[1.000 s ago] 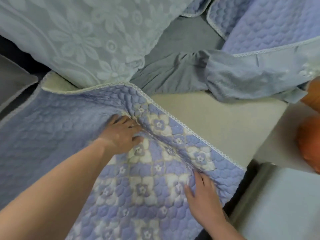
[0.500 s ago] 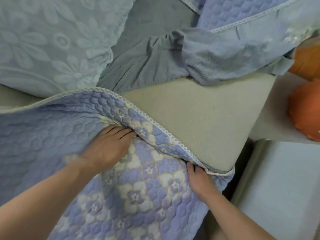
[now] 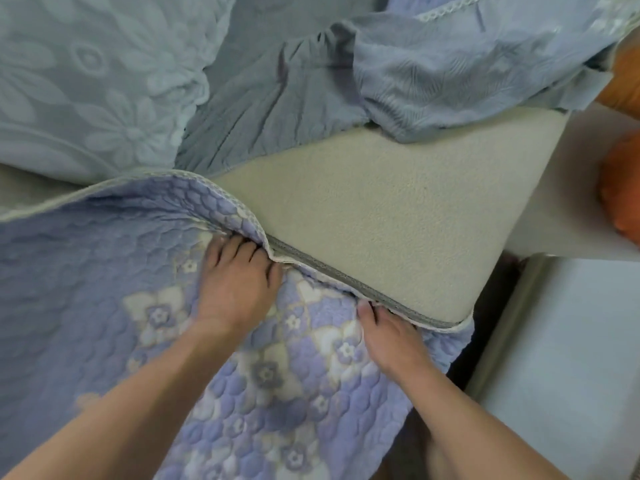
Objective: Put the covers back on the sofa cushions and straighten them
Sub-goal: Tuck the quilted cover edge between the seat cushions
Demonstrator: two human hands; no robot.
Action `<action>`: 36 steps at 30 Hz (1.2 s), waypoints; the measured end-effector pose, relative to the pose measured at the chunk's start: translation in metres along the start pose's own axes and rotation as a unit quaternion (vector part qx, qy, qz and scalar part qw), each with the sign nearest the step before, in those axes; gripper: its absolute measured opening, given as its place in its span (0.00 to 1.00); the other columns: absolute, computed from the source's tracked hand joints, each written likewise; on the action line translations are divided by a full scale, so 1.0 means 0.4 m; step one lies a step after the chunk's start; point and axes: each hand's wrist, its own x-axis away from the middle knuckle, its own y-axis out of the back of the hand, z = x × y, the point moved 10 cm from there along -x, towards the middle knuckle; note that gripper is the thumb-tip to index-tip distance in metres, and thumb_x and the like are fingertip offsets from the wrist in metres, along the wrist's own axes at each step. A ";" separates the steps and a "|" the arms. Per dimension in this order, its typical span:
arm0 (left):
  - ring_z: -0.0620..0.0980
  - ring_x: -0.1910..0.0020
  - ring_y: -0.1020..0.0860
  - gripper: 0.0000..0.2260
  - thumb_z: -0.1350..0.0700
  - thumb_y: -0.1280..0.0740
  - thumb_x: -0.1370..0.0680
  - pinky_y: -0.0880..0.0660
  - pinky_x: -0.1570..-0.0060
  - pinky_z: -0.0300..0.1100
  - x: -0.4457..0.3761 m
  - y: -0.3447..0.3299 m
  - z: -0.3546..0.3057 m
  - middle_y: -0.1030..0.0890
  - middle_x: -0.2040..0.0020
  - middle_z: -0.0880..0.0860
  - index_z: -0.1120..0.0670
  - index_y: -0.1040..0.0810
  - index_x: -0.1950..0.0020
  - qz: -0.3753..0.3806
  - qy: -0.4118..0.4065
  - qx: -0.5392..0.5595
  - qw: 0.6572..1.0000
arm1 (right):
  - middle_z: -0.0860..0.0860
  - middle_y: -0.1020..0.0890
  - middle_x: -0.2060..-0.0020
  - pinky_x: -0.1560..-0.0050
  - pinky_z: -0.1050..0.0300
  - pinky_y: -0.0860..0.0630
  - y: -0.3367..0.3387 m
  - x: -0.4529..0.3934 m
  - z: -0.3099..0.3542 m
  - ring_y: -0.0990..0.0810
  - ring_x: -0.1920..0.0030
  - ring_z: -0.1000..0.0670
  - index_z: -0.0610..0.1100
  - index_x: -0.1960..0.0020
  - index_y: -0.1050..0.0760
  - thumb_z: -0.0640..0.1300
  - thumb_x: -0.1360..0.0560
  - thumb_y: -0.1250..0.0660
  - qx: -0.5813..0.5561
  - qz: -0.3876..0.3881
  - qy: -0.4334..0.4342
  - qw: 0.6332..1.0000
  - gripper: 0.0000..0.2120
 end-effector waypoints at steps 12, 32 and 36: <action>0.50 0.26 0.34 0.30 0.32 0.58 0.21 0.41 0.28 0.50 -0.035 -0.075 -0.039 0.34 0.23 0.43 0.40 0.37 0.23 0.254 -0.078 -0.010 0.964 | 0.65 0.43 0.25 0.23 0.63 0.56 0.053 0.153 -0.109 0.49 0.26 0.66 0.57 0.21 0.45 0.54 0.16 0.53 -0.085 -0.091 0.115 0.986 0.23; 0.64 0.33 0.33 0.22 0.42 0.46 0.20 0.40 0.31 0.61 0.165 -0.006 0.226 0.29 0.31 0.61 0.49 0.29 0.29 0.022 0.242 0.075 0.967 | 0.47 0.43 0.21 0.23 0.47 0.48 -0.001 0.063 0.337 0.44 0.22 0.46 0.48 0.20 0.49 0.58 0.17 0.56 0.047 0.019 0.169 0.984 0.29; 0.67 0.33 0.28 0.21 0.48 0.47 0.15 0.35 0.32 0.59 0.169 -0.031 0.403 0.26 0.31 0.67 0.57 0.29 0.27 0.066 0.357 0.146 0.920 | 0.40 0.37 0.24 0.28 0.37 0.40 -0.065 -0.071 0.495 0.36 0.27 0.37 0.49 0.22 0.46 0.62 0.20 0.58 0.019 0.081 0.100 0.991 0.31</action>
